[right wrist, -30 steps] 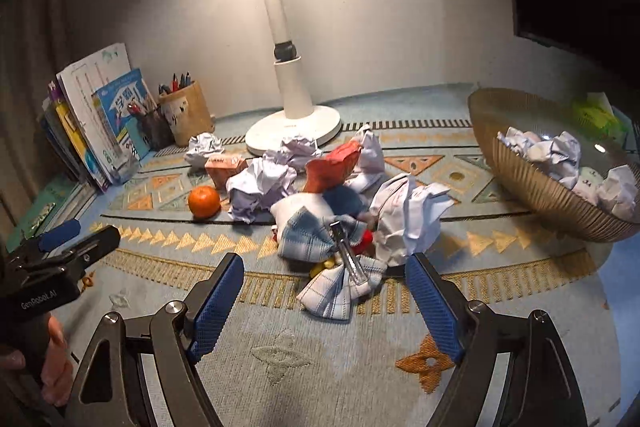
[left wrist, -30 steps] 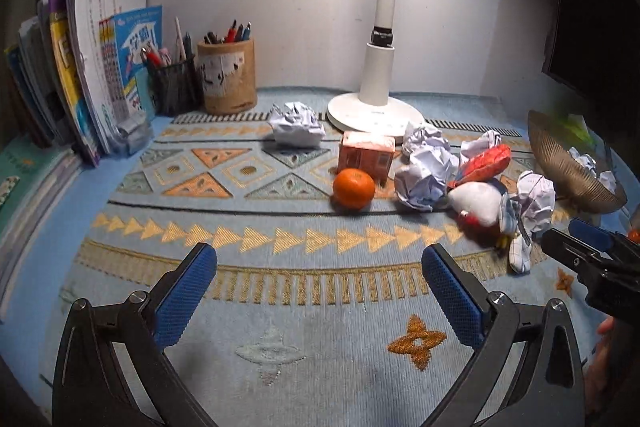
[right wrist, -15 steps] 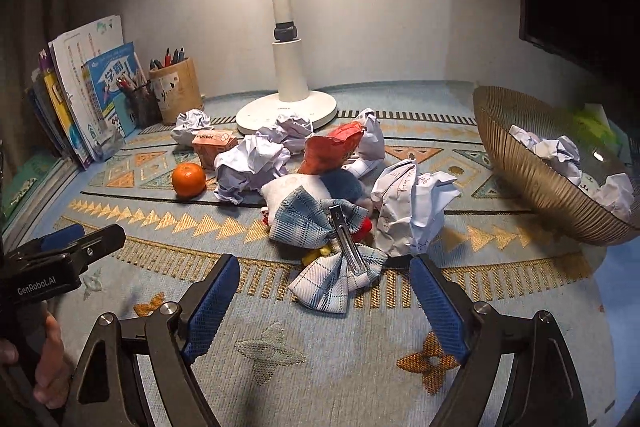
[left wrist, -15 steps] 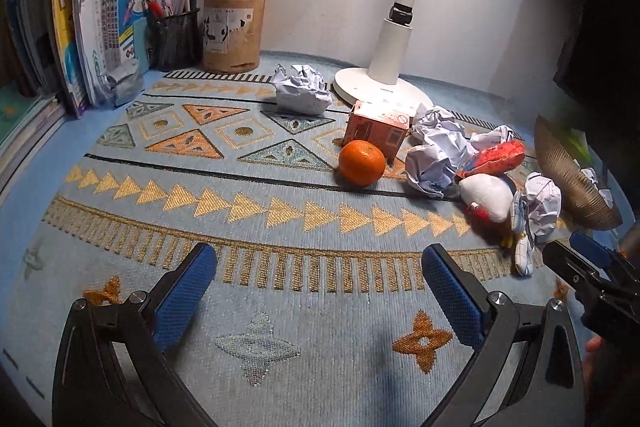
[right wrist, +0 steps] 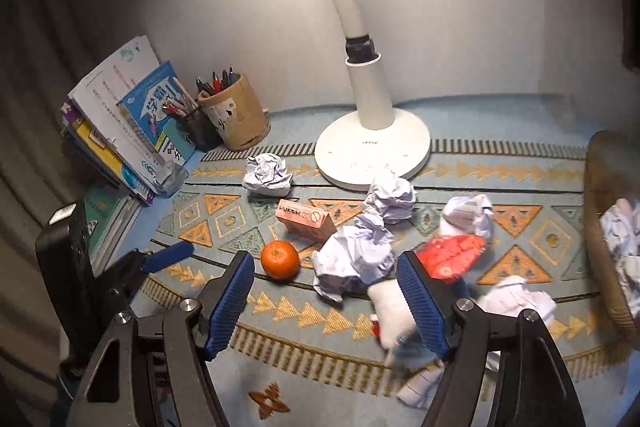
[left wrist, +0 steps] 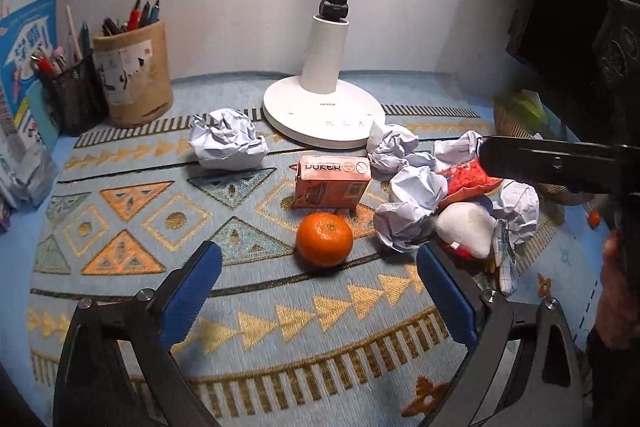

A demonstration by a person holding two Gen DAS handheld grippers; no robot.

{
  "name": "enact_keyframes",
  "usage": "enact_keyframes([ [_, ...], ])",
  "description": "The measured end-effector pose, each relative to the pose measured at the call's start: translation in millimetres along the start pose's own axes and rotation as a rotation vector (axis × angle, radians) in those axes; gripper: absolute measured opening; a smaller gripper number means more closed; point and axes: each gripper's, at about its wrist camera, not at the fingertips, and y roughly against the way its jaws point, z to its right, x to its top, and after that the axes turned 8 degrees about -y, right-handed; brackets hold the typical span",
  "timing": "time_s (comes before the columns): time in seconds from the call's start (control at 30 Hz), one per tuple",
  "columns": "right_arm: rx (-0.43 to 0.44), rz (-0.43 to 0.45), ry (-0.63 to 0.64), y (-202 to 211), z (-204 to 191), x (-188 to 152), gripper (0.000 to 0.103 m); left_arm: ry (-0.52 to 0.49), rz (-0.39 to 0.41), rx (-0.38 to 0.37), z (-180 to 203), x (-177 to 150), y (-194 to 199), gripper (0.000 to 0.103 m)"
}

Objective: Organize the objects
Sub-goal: 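Grasp the orange with the left gripper while the right gripper grasps a paper ball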

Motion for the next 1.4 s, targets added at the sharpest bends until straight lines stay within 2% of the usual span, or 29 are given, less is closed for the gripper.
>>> enact_keyframes([
  [0.1, -0.043, -0.074, -0.001, -35, 4, 10, 0.073, -0.031, -0.044, -0.008, 1, 2, -24, 0.094],
  [0.17, -0.077, -0.095, 0.009, -51, 7, 13, 0.073, -0.056, -0.068, -0.015, 3, 3, -37, 0.087],
  [0.2, -0.093, -0.103, 0.010, -57, 8, 13, 0.073, -0.060, -0.083, -0.024, 3, 3, -43, 0.078],
  [0.23, -0.099, -0.115, 0.010, -63, 10, 14, 0.073, -0.054, -0.098, -0.032, 2, 3, -48, 0.075],
  [0.3, -0.098, -0.132, 0.017, -73, 12, 13, 0.073, -0.047, -0.115, -0.039, 1, 3, -56, 0.073],
  [0.4, -0.130, -0.130, 0.056, -81, 10, 9, 0.073, -0.065, -0.092, -0.051, 5, 6, -53, 0.069],
  [0.47, -0.142, -0.119, 0.080, -82, 7, 7, 0.070, -0.080, -0.095, -0.052, 10, 8, -56, 0.056],
  [0.53, -0.119, -0.118, 0.101, -80, 4, 5, 0.055, -0.095, -0.108, -0.028, 13, 7, -61, 0.037],
  [0.6, -0.114, -0.107, 0.125, -78, 0, 3, 0.047, -0.103, -0.099, -0.023, 15, 6, -59, 0.036],
  [0.63, -0.117, -0.097, 0.136, -76, -2, 2, 0.040, -0.101, -0.092, -0.025, 15, 6, -57, 0.036],
  [0.77, -0.070, -0.043, 0.115, -48, -3, 2, 0.040, -0.085, -0.043, -0.020, 19, 2, -30, 0.036],
  [0.9, -0.007, 0.045, 0.101, 11, -10, -6, 0.040, -0.069, 0.040, -0.027, 29, -2, 17, 0.036],
  [1.0, 0.044, 0.073, 0.089, 54, -9, -31, 0.040, -0.045, 0.091, -0.031, 43, -15, 51, 0.036],
  [1.1, 0.054, 0.077, 0.085, 81, -3, -71, 0.041, -0.027, 0.112, -0.042, 60, -38, 69, 0.036],
  [1.27, -0.031, 0.036, 0.022, 82, 27, -128, 0.042, -0.015, 0.074, -0.033, 88, -73, 53, 0.036],
  [1.33, -0.033, 0.019, -0.007, 73, 41, -138, 0.043, -0.007, 0.053, -0.030, 93, -80, 41, 0.036],
  [1.4, -0.049, 0.045, -0.009, 71, 50, -146, 0.044, -0.017, 0.044, 0.013, 98, -82, 36, 0.036],
])
